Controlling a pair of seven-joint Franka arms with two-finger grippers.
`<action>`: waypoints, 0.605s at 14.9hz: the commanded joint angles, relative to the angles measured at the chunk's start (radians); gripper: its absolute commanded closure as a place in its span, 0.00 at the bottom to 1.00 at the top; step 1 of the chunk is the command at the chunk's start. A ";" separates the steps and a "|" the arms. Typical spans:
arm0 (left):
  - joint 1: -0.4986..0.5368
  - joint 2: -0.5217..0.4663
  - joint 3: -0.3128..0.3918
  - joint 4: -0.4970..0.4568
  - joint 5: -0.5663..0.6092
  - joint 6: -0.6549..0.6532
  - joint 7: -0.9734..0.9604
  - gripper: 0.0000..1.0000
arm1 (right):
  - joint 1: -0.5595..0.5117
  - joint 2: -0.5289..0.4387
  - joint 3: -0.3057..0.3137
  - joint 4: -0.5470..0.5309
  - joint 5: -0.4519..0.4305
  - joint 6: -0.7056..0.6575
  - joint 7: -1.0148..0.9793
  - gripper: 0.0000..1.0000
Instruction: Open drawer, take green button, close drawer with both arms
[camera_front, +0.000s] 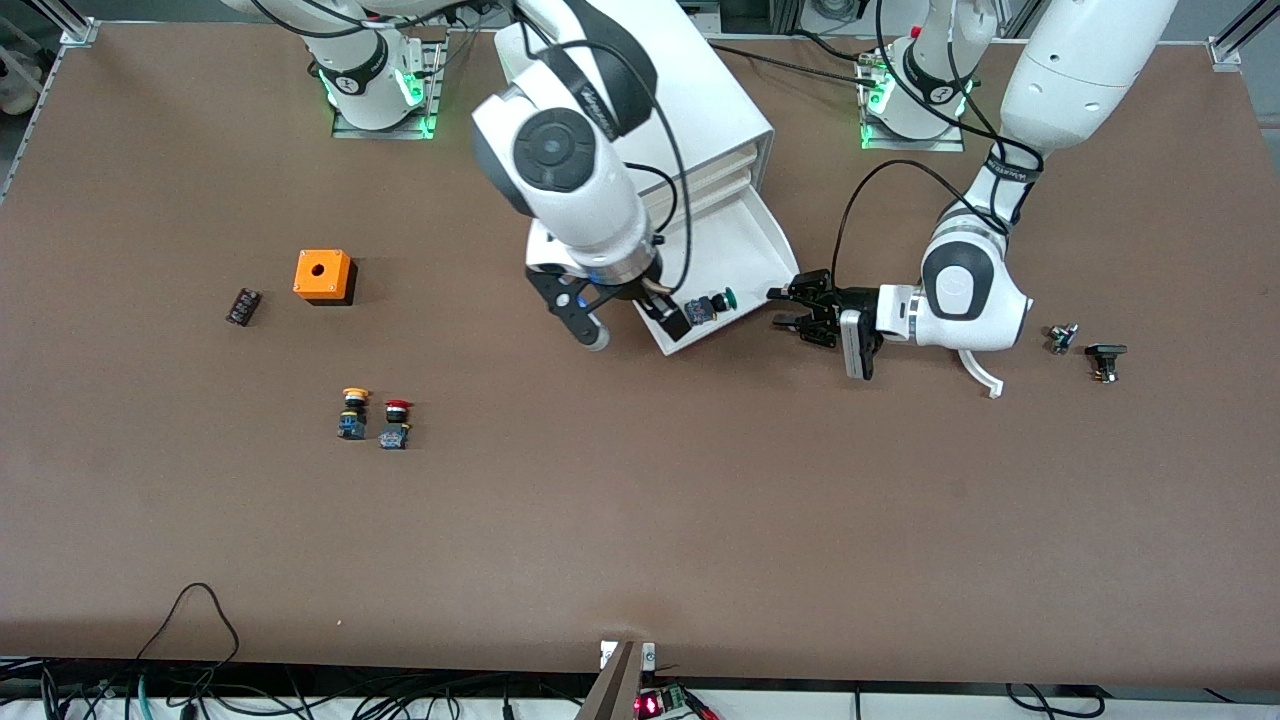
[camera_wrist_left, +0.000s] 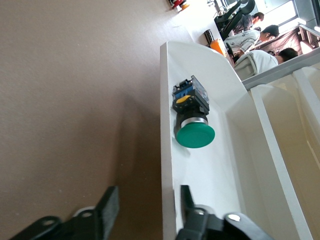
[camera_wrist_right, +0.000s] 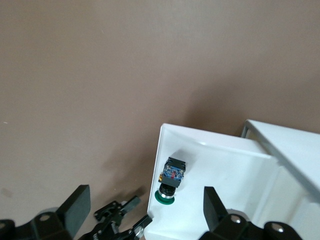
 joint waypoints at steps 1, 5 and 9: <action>0.010 -0.056 0.004 0.007 0.088 -0.026 -0.093 0.00 | 0.031 0.058 -0.008 0.020 -0.001 0.052 0.100 0.01; 0.010 -0.131 0.005 0.051 0.287 -0.085 -0.375 0.00 | 0.079 0.125 -0.010 0.020 -0.003 0.103 0.189 0.00; 0.021 -0.137 0.022 0.288 0.603 -0.336 -0.730 0.00 | 0.113 0.173 -0.010 0.019 -0.033 0.153 0.255 0.01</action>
